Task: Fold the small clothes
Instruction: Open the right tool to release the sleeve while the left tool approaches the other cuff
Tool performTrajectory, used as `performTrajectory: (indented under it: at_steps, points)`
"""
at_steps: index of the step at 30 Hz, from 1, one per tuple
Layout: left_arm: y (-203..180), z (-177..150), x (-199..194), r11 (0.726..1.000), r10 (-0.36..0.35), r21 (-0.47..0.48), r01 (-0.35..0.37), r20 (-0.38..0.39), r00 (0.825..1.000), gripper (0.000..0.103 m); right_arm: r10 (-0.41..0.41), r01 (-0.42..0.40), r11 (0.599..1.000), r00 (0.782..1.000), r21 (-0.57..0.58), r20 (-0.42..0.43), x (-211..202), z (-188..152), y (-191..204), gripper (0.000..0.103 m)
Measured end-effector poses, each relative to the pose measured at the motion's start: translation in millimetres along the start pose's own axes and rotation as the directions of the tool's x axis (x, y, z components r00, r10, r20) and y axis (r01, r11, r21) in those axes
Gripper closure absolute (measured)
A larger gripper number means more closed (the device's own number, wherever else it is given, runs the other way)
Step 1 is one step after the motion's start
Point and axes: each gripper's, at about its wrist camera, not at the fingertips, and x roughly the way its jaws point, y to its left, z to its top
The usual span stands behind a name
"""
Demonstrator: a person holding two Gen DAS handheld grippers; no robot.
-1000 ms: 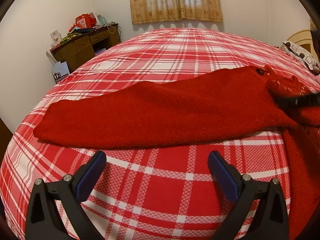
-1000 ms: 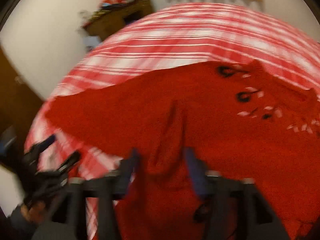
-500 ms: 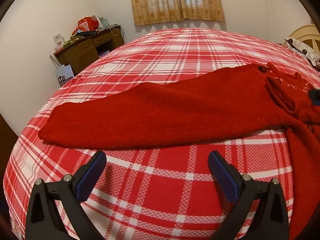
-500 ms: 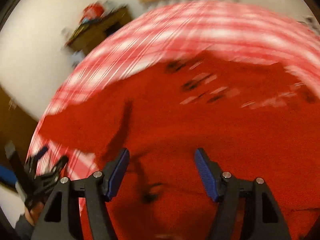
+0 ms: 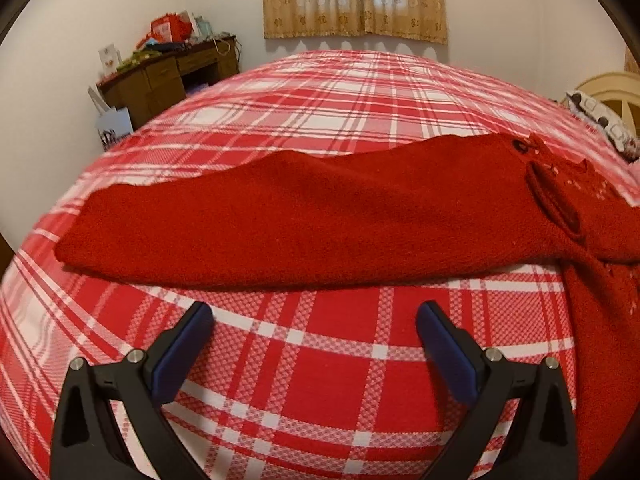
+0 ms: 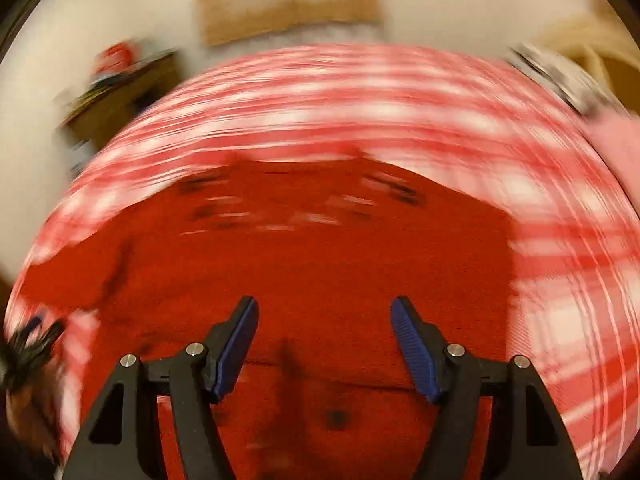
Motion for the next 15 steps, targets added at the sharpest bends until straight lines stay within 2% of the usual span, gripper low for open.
performTrajectory:
  at_steps: [2,4,5,9,11,13,14,15]
  points:
    - [0,0,1,1.000,-0.011,-0.008,0.011,-0.002,1.000,0.000,0.000,0.002,1.000,0.995,0.019,-0.101,28,-9,-8,0.032]
    - [-1,0,0,1.000,-0.008,-0.005,0.008,0.000,1.000,0.000,-0.077,0.073,0.993,0.996,-0.093,-0.048,29,-19,12,0.032]
    - [-1,0,-1,1.000,-0.010,-0.005,0.010,-0.001,1.000,0.000,-0.068,0.063,0.991,0.997,-0.115,-0.047,26,-20,24,0.032]
    - [7,1,-10,0.999,-0.025,-0.041,0.026,0.016,1.000,0.000,0.096,-0.101,0.988,0.994,-0.119,-0.050,18,-15,48,0.032]
    - [20,1,-18,0.996,-0.011,-0.084,0.014,0.031,0.999,0.000,0.089,-0.097,0.982,0.995,-0.164,-0.055,22,-14,64,0.032]
    - [32,2,-23,0.995,0.026,-0.100,-0.021,0.048,0.999,0.000,0.092,-0.109,0.979,0.990,-0.170,-0.109,39,-17,76,0.031]
    - [37,2,-26,0.994,0.046,-0.105,-0.040,0.055,0.997,0.000,0.061,-0.075,0.978,0.995,-0.197,-0.076,40,-20,83,0.031]
    - [45,1,-29,0.992,0.064,-0.113,-0.057,0.058,0.996,0.000,0.062,-0.076,0.973,0.996,-0.216,-0.071,41,-20,87,0.031]
